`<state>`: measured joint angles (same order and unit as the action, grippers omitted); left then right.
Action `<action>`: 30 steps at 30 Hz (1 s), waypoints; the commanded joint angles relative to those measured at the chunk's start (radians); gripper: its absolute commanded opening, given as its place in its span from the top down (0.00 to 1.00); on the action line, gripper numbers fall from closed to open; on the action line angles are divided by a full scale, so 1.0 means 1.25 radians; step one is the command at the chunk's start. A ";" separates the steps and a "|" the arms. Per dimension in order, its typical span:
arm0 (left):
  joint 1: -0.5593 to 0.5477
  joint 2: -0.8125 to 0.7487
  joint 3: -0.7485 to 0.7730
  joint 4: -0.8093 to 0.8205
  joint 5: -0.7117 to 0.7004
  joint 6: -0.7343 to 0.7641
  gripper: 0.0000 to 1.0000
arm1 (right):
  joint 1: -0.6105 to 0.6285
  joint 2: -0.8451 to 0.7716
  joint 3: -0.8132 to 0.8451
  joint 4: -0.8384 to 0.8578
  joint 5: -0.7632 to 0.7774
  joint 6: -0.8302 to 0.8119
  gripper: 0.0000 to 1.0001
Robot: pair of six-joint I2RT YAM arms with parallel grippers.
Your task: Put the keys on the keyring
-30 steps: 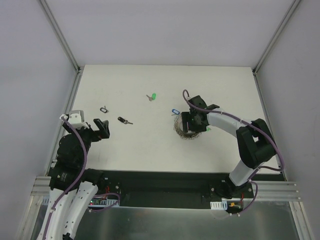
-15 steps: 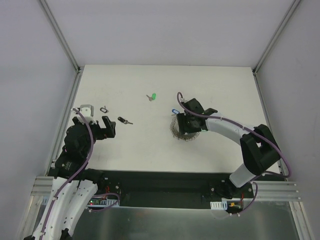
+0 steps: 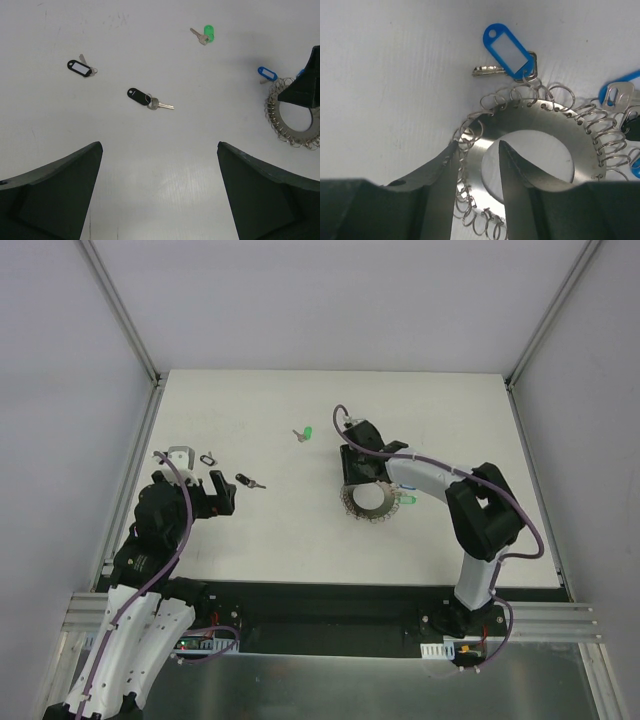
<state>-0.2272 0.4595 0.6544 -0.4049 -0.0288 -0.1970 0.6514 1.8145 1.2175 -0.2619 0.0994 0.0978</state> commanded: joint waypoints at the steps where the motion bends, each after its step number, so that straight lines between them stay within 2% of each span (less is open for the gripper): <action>1: 0.010 0.007 0.014 0.018 0.018 0.007 0.01 | 0.013 0.044 0.054 0.032 0.086 0.068 0.60; 17: 0.011 0.003 0.014 0.018 0.022 0.008 0.01 | 0.047 0.129 0.111 0.022 0.220 0.121 0.61; 23: 0.011 0.003 0.014 0.018 0.039 0.008 0.01 | 0.061 0.101 0.077 0.014 0.233 0.101 0.77; 27: 0.011 0.005 0.014 0.018 0.049 0.008 0.01 | 0.073 0.044 0.021 0.022 0.219 0.081 0.93; 30: 0.011 0.010 0.015 0.018 0.056 0.009 0.01 | 0.083 0.000 -0.026 0.030 0.189 0.070 0.98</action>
<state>-0.2207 0.4648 0.6544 -0.4049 0.0029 -0.1970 0.7334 1.9118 1.2423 -0.2245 0.3618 0.2085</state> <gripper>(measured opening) 0.992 0.048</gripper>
